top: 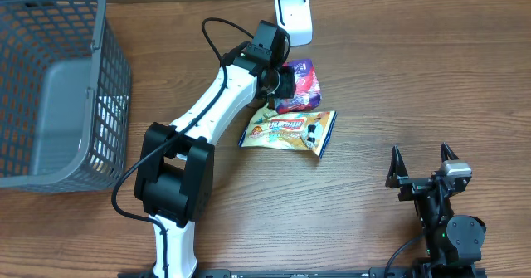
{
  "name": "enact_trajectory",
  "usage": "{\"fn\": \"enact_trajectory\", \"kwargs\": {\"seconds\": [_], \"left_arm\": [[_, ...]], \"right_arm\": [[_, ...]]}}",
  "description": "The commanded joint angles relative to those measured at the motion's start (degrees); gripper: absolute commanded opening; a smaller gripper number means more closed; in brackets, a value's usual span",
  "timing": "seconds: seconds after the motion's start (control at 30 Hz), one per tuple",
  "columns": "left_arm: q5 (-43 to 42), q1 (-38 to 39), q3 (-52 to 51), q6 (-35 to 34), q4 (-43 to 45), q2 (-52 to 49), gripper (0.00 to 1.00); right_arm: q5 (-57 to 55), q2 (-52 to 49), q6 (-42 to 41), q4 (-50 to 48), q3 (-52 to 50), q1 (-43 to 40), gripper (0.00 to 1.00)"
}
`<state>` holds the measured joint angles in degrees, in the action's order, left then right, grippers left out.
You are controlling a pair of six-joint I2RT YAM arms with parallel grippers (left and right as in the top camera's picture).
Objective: Scan the item barcode
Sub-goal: 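Carry the red-purple pack out and place it beside the yellow bag, then lower the left gripper into the basket and grasp the small orange pack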
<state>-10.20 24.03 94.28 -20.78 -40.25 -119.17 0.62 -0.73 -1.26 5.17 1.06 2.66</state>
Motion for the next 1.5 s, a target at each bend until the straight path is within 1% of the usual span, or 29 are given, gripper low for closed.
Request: {"fn": "enact_trajectory", "kwargs": {"seconds": [0.0,0.1,0.17,0.23,0.3,0.4,0.47,0.53,0.57,0.63,0.73,0.87,0.97,1.1,1.13,1.2,1.33,1.47], "left_arm": [[-6.0,0.4,4.2,5.6,-3.1,0.5,0.43],[-5.6,0.3,10.2,9.3,-9.3,1.2,0.47],[-2.9,0.3,15.4,9.7,-13.9,1.7,0.47],[1.7,0.3,21.8,9.6,-19.2,2.1,0.48],[6.4,0.3,28.5,9.7,-23.9,2.3,0.51],[16.1,0.0,40.0,9.6,-31.4,2.3,0.51],[22.1,-0.8,47.5,9.4,-36.0,2.4,0.58],[25.9,-2.3,54.2,8.9,-39.7,2.5,0.62],[26.8,-3.4,57.2,8.7,-41.3,2.6,0.64],[26.8,-6.6,62.2,7.1,-44.0,3.3,0.75],[25.3,-13.1,66.7,4.2,-47.9,5.3,0.75],[20.8,-23.7,68.0,4.0,-53.1,9.0,0.74],[19.5,-32.8,67.8,4.3,-56.6,11.2,0.74],[7.6,-44.6,67.1,5.9,-56.6,13.0,0.75],[4.7,-47.6,67.0,7.0,-56.6,13.2,0.76],[1.2,-52.9,66.5,7.5,-56.6,13.2,0.82],[1.1,-59.6,61.6,7.2,-56.5,13.2,0.85],[2.3,-63.5,52.5,5.2,-56.3,12.9,0.87]], "right_arm": [[-0.6,0.6,0.4,-0.3,-0.6,-0.2,1.00],[-0.6,0.6,0.4,-0.3,-0.6,-0.2,1.00],[-0.6,0.6,0.4,-0.3,-0.6,-0.2,1.00],[-0.6,0.6,0.4,-0.3,-0.6,-0.2,1.00],[-0.6,0.6,0.4,-0.3,-0.6,-0.2,1.00],[-0.6,0.6,0.4,-0.3,-0.6,-0.2,1.00],[-0.6,0.6,0.4,-0.3,-0.6,-0.2,1.00],[-0.6,0.6,0.4,-0.3,-0.6,-0.2,1.00],[-0.6,0.6,0.4,-0.3,-0.6,-0.2,1.00],[-0.6,0.6,0.4,-0.3,-0.6,-0.2,1.00],[-0.6,0.6,0.4,-0.3,-0.6,-0.2,1.00],[-0.6,0.6,0.4,-0.3,-0.6,-0.2,1.00],[-0.6,0.6,0.4,-0.3,-0.6,-0.2,1.00],[-0.6,0.6,0.4,-0.3,-0.6,-0.2,1.00],[-0.6,0.6,0.4,-0.3,-0.6,-0.2,1.00],[-0.6,0.6,0.4,-0.3,-0.6,-0.2,1.00],[-0.6,0.6,0.4,-0.3,-0.6,-0.2,1.00],[-0.6,0.6,0.4,-0.3,-0.6,-0.2,1.00]]}}
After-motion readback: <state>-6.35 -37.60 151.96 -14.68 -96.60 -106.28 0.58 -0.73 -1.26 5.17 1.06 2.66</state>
